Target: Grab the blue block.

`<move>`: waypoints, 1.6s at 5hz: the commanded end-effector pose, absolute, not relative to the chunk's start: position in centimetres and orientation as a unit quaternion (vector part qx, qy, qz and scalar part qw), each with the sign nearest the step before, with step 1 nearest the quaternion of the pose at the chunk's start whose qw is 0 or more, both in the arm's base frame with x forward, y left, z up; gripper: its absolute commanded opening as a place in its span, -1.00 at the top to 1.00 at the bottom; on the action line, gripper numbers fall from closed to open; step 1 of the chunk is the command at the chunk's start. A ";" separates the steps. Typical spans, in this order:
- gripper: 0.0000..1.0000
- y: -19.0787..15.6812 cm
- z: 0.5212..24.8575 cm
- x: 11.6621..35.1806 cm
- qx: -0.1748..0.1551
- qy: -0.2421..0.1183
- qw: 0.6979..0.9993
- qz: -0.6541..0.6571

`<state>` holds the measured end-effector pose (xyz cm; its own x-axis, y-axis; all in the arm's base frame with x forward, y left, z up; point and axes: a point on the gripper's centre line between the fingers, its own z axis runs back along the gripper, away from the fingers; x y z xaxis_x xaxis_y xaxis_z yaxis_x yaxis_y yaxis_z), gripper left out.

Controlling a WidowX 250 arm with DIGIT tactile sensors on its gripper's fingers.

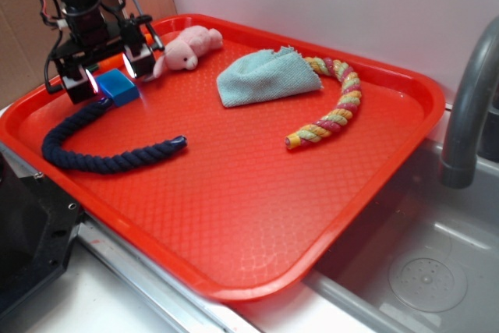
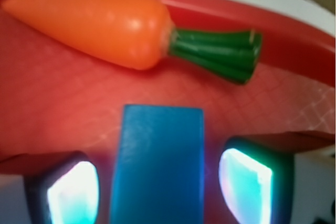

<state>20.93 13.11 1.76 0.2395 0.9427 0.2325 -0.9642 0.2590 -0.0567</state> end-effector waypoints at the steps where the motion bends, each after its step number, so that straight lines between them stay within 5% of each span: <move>1: 1.00 13.7 2.1 20.5 0.056 -0.137 0.782 0.606; 3: 1.00 13.2 2.6 20.2 0.049 -0.149 0.785 0.600; 4: 1.00 12.2 4.1 21.0 0.044 -0.119 0.837 0.532; 6: 1.00 7.9 11.6 22.1 0.005 -0.108 0.939 0.327; 7: 1.00 3.9 14.3 22.1 0.004 -0.046 0.977 0.209; 8: 1.00 1.2 17.4 20.4 -0.009 -0.057 0.995 0.086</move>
